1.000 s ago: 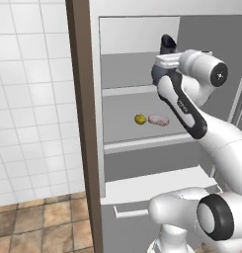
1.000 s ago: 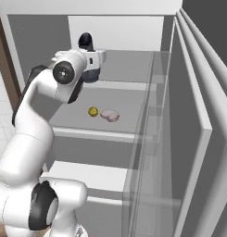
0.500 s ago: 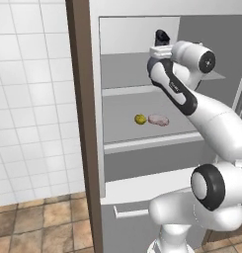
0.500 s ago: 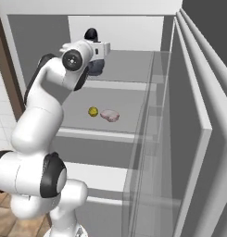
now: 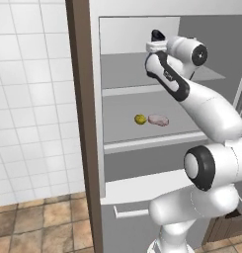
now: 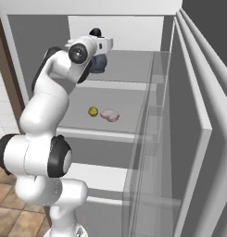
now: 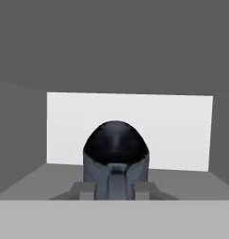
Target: Move the pork chop and lemon from the top shelf to the second highest shelf to make space. Then, place the pitcher from the counter on the cleared top shelf.
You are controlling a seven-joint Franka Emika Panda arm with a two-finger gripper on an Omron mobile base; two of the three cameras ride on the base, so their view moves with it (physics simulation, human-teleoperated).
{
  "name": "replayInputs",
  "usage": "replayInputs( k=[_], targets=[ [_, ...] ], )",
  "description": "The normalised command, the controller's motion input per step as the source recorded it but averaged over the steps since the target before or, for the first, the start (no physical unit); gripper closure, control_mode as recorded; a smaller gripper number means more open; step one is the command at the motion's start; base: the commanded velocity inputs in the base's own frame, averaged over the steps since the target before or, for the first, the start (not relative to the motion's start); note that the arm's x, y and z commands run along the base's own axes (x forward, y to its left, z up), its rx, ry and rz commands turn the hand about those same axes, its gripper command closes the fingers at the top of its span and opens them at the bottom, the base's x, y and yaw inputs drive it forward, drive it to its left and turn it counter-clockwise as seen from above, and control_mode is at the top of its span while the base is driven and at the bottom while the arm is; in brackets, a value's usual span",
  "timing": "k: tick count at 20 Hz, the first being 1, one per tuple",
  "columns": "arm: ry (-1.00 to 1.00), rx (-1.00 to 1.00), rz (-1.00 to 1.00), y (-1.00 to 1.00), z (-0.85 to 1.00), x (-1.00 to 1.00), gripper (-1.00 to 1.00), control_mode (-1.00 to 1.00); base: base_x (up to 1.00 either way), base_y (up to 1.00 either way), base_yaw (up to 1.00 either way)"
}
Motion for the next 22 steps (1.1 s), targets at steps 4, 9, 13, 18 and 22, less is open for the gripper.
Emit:
replayInputs(
  k=[4,9,13,18,22],
  targets=[
    [0.0,-0.05,0.0,0.0,-0.28,0.07,-1.0,-1.0,0.0,0.0,0.0],
    [0.0,-0.07,0.0,0.0,-0.28,-0.11,-1.0,-1.0,0.0,0.0,0.0],
    [0.01,-0.06,0.0,-0.04,-0.16,-0.14,-1.0,-1.0,0.0,0.0,0.0],
    [0.01,0.0,-0.11,-0.21,0.0,-0.01,-1.0,-1.0,0.0,0.0,0.0],
    [0.16,0.0,-0.15,-0.24,0.0,-0.63,-1.0,-1.0,0.0,0.0,0.0]
  ],
)
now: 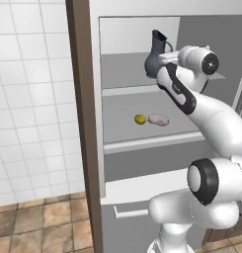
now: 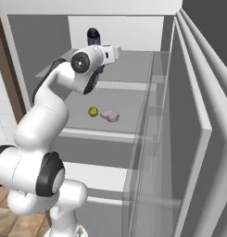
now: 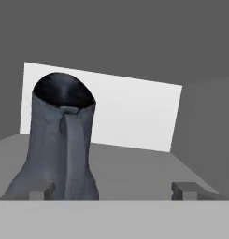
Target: Move the pork chop and lemon from the top shelf to the second highest shelf to make space. Then, place the pitcher from the counter on the cleared top shelf.
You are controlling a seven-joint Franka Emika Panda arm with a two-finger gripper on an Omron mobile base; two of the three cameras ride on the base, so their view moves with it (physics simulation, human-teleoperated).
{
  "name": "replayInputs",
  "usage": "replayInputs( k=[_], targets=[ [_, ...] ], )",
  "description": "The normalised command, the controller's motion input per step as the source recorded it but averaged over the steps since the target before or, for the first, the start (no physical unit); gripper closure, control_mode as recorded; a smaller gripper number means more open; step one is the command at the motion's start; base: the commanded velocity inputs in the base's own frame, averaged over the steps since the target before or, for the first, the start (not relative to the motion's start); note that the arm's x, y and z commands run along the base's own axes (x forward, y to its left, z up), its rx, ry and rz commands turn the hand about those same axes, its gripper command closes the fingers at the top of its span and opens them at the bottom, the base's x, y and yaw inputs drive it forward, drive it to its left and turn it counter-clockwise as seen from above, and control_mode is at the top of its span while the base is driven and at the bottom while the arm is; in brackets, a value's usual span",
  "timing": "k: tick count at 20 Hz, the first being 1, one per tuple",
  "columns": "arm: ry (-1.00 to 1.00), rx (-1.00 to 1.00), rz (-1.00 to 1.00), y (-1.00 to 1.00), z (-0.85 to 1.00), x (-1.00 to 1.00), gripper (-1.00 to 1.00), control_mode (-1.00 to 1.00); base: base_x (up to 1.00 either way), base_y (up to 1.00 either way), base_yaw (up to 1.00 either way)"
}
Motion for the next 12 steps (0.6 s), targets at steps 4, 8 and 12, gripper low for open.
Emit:
replayInputs(
  k=[4,8,12],
  targets=[
    [0.31,-0.05,-0.11,0.0,0.0,-1.0,-1.0,-1.0,0.0,0.0,0.0],
    [0.31,-0.09,-0.03,0.1,-0.02,-1.0,-1.0,-1.0,0.0,0.0,0.0],
    [0.22,-0.1,0.0,0.44,-0.12,-0.92,-1.0,-1.0,0.0,0.0,0.0]
  ],
)
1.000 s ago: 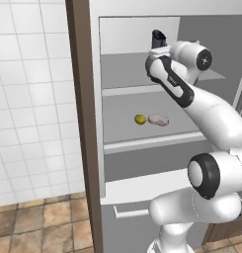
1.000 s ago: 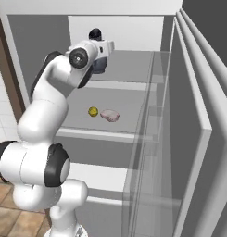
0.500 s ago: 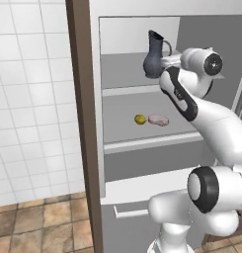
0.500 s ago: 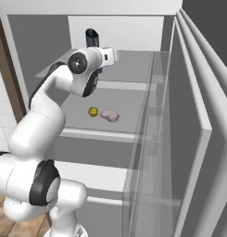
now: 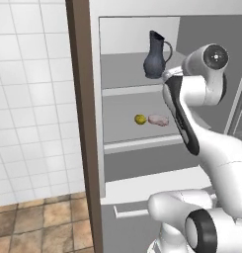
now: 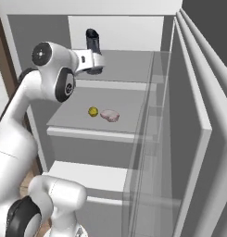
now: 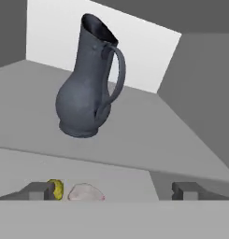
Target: Move the pork chop and lemon from the top shelf to the second highest shelf to make space. Then, place the pitcher from the counter on the cleared top shelf.
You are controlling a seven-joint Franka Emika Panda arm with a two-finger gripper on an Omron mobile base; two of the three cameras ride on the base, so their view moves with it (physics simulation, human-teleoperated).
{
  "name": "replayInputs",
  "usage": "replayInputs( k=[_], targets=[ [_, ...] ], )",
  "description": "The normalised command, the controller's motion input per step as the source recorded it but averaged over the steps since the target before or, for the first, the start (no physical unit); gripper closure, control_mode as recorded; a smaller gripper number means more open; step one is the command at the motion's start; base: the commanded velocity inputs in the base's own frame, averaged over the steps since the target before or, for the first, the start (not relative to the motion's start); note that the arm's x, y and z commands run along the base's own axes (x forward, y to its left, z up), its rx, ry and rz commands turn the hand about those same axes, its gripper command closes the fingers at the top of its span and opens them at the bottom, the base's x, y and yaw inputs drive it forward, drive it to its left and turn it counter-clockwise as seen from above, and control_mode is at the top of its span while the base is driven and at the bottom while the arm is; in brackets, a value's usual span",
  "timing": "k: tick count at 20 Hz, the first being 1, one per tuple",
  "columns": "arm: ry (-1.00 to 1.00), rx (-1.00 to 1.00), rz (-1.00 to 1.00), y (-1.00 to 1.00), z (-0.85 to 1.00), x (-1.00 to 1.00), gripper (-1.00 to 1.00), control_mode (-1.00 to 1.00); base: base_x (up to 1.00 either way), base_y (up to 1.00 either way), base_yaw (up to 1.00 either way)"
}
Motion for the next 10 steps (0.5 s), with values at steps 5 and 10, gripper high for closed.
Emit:
replayInputs(
  k=[5,10],
  targets=[
    [0.14,-0.08,0.0,0.39,-0.47,-0.95,-1.0,-1.0,0.0,0.0,0.0],
    [0.02,-0.05,0.0,0.2,-0.41,-0.86,-1.0,-1.0,0.0,0.0,0.0]
  ],
)
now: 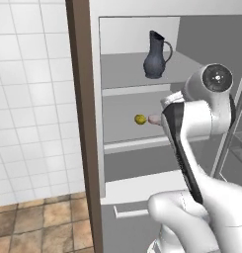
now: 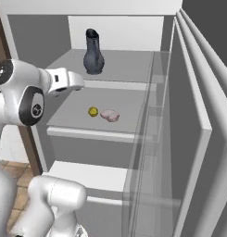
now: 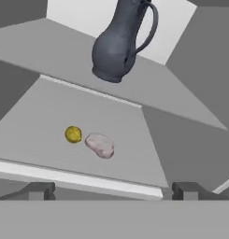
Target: Move the pork chop and lemon from the top shelf to the second highest shelf to make space. Then, place the pitcher from the counter on the cleared top shelf.
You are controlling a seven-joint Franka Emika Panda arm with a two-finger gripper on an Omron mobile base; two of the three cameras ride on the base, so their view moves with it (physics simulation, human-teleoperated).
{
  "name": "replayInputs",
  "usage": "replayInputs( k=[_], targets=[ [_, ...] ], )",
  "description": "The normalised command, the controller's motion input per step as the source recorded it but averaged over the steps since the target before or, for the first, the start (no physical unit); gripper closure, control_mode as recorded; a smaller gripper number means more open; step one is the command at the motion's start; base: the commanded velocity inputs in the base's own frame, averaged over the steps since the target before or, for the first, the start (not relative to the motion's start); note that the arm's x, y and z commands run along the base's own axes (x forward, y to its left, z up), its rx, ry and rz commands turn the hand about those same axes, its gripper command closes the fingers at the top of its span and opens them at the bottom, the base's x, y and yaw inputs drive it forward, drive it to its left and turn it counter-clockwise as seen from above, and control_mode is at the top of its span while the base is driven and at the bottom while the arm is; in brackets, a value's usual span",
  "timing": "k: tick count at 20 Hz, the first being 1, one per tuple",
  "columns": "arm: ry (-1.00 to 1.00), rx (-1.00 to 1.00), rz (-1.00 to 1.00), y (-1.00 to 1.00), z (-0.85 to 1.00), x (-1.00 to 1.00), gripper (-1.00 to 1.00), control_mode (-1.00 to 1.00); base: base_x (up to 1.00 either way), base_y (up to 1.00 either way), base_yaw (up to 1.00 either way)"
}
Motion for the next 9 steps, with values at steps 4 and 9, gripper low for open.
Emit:
replayInputs(
  k=[4,9],
  targets=[
    [-0.11,0.0,0.0,0.02,-0.25,-0.79,-1.0,-1.0,0.0,0.0,0.0],
    [-0.13,-0.01,0.01,0.08,-0.24,-0.99,-1.0,-1.0,0.0,0.0,0.0]
  ],
)
